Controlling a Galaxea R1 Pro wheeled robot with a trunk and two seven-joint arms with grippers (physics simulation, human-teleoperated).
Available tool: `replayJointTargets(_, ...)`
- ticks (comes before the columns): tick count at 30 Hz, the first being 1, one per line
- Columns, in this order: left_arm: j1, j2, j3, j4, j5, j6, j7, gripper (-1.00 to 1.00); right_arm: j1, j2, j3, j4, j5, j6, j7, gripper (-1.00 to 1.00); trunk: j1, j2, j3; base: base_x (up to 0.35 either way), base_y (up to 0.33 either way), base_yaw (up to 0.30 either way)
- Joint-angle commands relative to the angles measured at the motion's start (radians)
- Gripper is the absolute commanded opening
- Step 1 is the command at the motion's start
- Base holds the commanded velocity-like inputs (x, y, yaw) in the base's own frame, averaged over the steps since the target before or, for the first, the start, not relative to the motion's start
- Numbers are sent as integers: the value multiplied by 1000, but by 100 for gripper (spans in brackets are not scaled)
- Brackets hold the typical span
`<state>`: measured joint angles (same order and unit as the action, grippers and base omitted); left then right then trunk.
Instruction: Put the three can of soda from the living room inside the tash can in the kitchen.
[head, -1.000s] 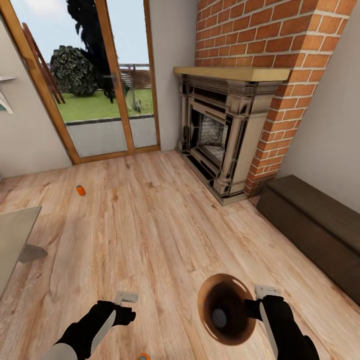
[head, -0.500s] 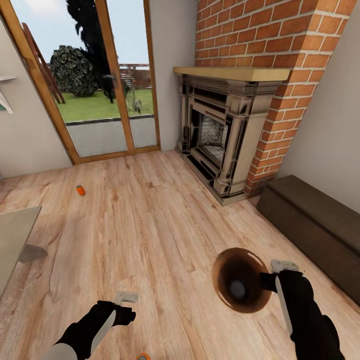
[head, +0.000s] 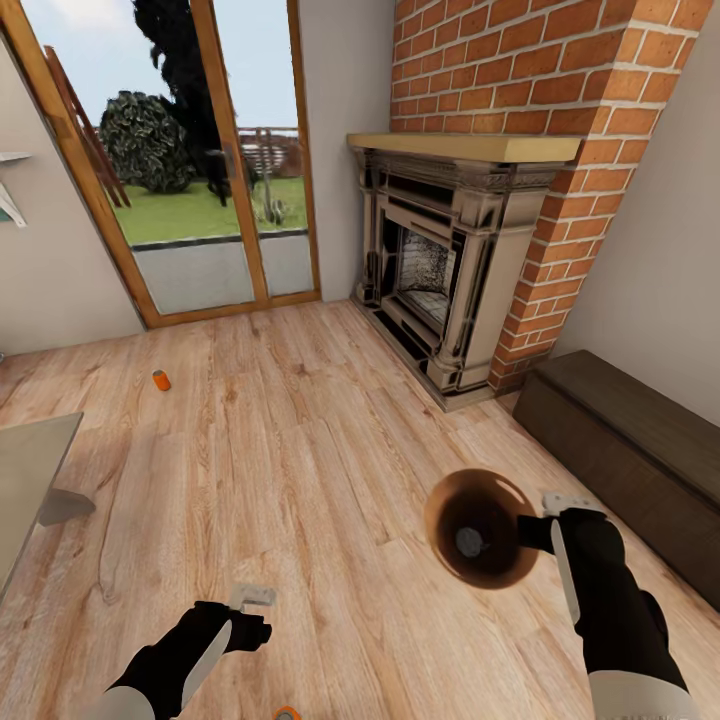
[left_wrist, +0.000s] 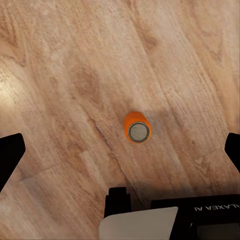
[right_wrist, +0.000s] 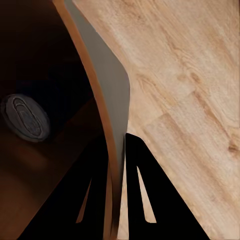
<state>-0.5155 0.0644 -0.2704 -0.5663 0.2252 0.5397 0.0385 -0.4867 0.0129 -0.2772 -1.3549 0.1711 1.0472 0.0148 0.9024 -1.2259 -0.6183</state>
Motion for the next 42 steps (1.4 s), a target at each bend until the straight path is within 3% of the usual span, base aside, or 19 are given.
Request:
replayJointTargets(1, 0, 0, 0, -1, 1, 2, -1, 100, -3, 1, 1, 3, -2, 0, 4, -100, 0, 0, 0, 0, 0, 0)
replayJointTargets(12, 0, 0, 1, -1, 2, 8, -3, 100, -7, 4, 1, -10, -6, 0, 4, -100, 0, 0, -3, 0, 0, 0)
replayJointTargets(42, 0, -2, 1, -1, 1, 7, -2, 100, -7, 4, 2, -15, -4, 0, 4, -100, 0, 0, -49, 0, 0, 0)
